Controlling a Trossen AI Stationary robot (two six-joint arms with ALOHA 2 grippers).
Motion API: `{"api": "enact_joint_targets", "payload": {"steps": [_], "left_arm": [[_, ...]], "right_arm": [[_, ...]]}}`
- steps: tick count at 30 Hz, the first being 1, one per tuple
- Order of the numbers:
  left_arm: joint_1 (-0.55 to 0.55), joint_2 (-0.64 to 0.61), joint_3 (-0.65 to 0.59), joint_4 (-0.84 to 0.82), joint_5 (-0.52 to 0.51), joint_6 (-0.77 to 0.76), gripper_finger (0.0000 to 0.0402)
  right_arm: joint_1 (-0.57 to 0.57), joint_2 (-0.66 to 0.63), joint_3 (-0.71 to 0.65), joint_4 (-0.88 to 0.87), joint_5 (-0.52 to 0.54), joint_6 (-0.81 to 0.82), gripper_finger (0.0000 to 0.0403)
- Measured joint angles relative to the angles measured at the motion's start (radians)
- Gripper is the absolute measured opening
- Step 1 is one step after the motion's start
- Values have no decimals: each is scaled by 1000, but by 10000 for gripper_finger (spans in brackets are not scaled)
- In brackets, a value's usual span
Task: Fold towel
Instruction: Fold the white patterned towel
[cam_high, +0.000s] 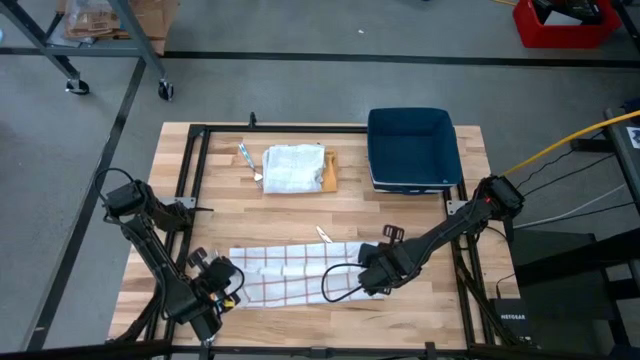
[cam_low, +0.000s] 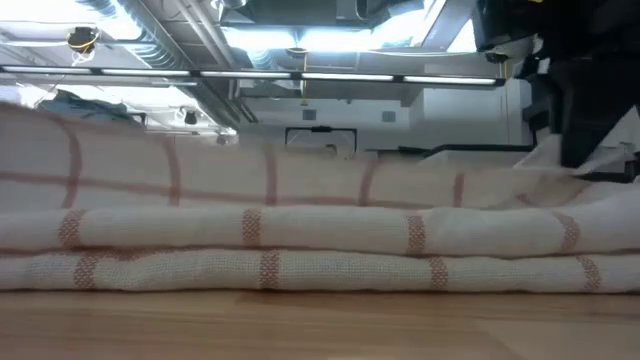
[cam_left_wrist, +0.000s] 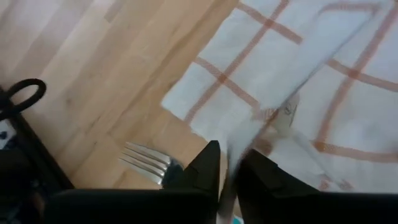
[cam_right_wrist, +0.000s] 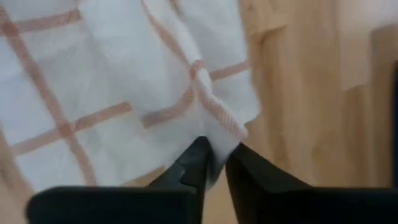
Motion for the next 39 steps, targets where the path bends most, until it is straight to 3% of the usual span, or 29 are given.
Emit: {"api": "enact_joint_targets", "payload": {"steps": [8, 16, 18, 25, 31, 39], "left_arm": [[32, 59, -1, -107, 3, -90, 89], [61, 159, -17, -127, 1, -189, 107], [61, 170, -27, -111, 1, -217, 104], [60, 151, -30, -160, 7, -286, 87], [68, 149, -35, -247, 7, -314, 81], [66, 149, 41, -199, 6, -295, 70]], "right_arm": [[0, 0, 0, -1, 84, -5, 130], [0, -1, -27, -34, 124, 6, 144], [0, 0, -47, -24, 90, 8, 144], [2, 0, -72, 139, -183, -72, 145], [1, 0, -71, 262, -145, -152, 145], [1, 0, -71, 280, -138, -151, 145]]}}
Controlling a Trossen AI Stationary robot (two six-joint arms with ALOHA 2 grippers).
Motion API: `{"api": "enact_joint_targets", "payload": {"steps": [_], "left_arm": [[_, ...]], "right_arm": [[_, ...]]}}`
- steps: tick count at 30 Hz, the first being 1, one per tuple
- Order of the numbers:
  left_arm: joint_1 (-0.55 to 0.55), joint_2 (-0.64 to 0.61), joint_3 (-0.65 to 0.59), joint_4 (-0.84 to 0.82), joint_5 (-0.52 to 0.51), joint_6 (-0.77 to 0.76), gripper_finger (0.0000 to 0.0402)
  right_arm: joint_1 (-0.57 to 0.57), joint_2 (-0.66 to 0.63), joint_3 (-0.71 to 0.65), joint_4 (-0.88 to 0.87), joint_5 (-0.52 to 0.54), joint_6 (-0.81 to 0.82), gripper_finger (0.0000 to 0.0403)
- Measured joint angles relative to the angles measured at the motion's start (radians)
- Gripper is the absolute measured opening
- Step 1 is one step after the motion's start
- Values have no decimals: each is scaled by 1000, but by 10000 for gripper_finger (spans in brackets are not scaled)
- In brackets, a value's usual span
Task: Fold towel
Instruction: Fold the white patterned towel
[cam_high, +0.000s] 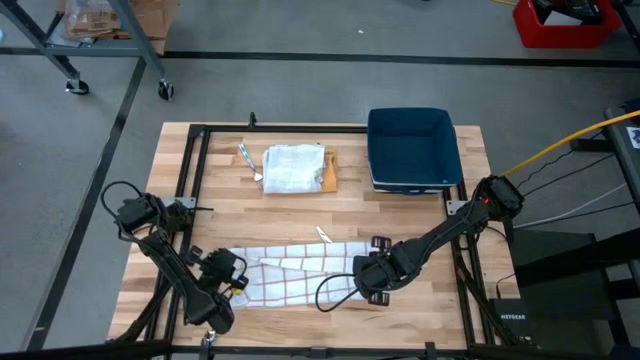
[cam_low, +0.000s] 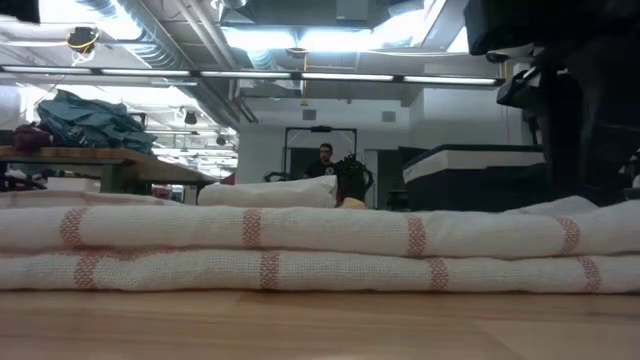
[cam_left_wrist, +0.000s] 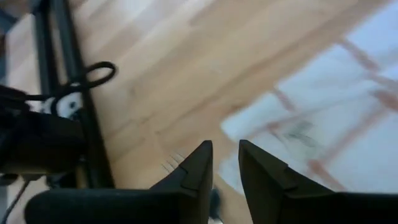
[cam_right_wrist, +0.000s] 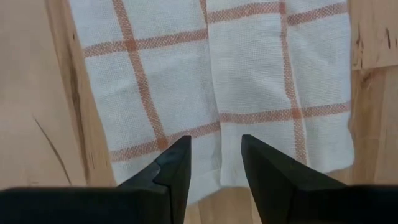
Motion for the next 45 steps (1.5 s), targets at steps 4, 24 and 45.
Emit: {"api": "enact_joint_targets", "payload": {"steps": [4, 24, 45], "left_arm": [[0, 0, 77, 53, 0, 111, 58], [-7, 60, 105, 457, 0, 463, 1], [-7, 69, 105, 513, 7, 493, 3]], "right_arm": [[0, 0, 0, 0, 1, 0, 145], [0, 164, 6, 1, 14, -2, 128], [-1, 163, 3, -15, 4, 32, 54]]}}
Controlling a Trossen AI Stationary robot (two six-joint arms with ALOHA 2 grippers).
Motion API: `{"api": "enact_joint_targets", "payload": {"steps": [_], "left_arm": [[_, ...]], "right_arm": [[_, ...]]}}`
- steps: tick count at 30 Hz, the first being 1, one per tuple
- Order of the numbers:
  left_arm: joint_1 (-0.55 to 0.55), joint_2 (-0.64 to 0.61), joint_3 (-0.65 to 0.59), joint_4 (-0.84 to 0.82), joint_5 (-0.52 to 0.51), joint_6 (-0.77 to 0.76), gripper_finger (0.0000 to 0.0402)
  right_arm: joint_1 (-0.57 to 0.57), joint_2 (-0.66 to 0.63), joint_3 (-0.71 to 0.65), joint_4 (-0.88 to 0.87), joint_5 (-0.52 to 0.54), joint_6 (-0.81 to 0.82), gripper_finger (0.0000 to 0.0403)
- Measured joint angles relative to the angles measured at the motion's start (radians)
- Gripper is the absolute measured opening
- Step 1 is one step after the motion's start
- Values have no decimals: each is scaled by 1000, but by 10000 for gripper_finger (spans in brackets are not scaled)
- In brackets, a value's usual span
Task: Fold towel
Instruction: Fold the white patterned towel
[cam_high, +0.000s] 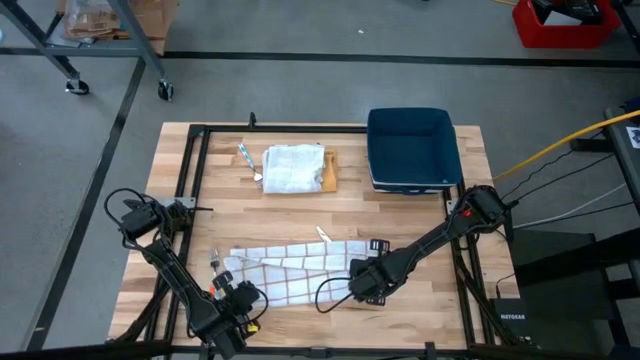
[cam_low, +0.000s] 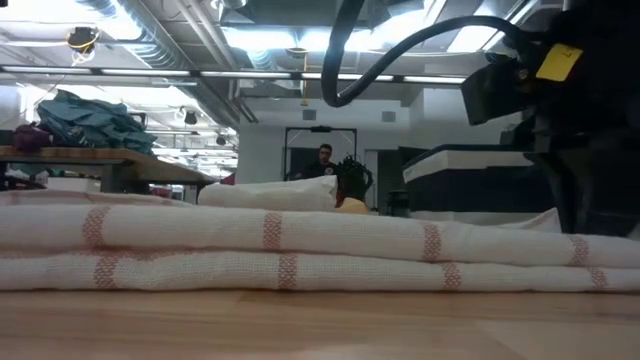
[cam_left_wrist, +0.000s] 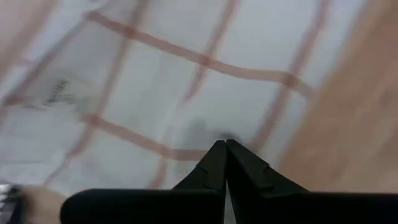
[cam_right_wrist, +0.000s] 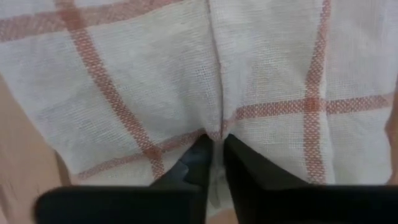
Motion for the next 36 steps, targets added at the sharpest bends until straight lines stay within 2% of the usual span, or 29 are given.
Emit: {"api": "enact_joint_targets", "payload": {"steps": [6, 10, 17, 36], "left_arm": [[-5, 13, 0, 59, 55, 73, 1], [-6, 36, 0, 75, 83, 73, 3], [-11, 74, 3, 88, 120, 73, 3], [-12, 76, 1, 91, 127, 74, 4]], "right_arm": [[0, 0, -1, -11, 9, 21, 133], [-1, 0, 1, -20, 6, 21, 154], [0, 8, 67, -138, -26, -10, 147], [0, 20, 75, -186, 26, -56, 141]]}}
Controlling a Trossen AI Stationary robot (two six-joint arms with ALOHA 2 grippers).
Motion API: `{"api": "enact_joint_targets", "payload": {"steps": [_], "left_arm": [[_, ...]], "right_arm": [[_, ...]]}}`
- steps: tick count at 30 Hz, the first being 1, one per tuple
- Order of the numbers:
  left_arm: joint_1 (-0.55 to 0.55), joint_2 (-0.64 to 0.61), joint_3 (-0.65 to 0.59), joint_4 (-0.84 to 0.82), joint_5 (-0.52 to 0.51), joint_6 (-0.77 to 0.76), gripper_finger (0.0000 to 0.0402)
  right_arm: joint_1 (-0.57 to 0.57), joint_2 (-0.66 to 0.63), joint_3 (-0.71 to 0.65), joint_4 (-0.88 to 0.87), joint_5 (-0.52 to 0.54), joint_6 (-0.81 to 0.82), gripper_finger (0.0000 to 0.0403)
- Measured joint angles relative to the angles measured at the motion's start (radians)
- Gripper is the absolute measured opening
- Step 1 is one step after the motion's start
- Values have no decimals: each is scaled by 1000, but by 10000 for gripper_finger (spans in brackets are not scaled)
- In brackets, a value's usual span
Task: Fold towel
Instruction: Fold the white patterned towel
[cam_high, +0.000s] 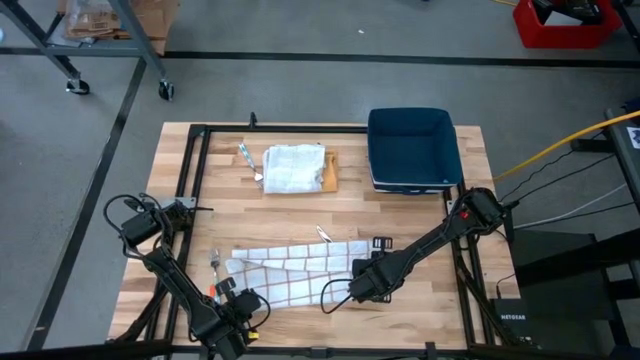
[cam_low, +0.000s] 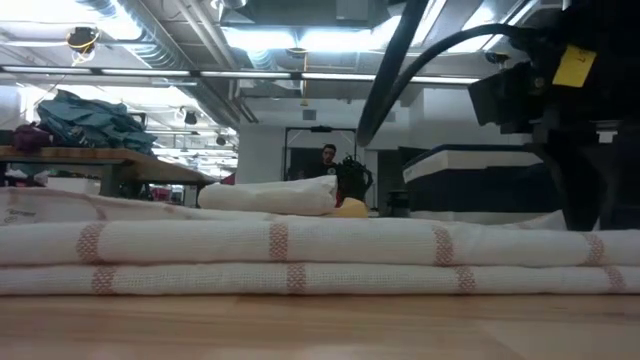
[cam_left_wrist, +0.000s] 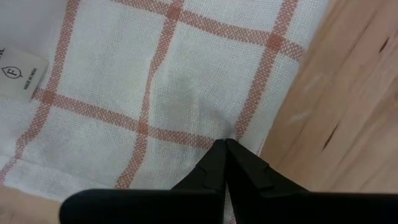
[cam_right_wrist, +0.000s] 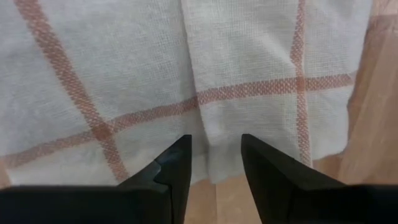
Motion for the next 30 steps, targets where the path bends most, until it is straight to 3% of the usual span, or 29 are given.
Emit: {"api": "enact_joint_targets", "payload": {"steps": [4, 11, 21, 30], "left_arm": [[-1, 1, 0, 0, -3, 0, 4], [-7, 1, -1, 1, -11, 0, 4], [-19, 2, -1, 3, -16, -13, 4], [-19, 2, -1, 3, -13, -16, 4]], "right_arm": [[0, 0, 0, 1, 1, 0, 107], [0, 0, 1, 1, 28, 0, 9], [0, 0, 2, -8, 44, 0, 6], [-16, -1, 57, -172, 72, 27, 4]]}}
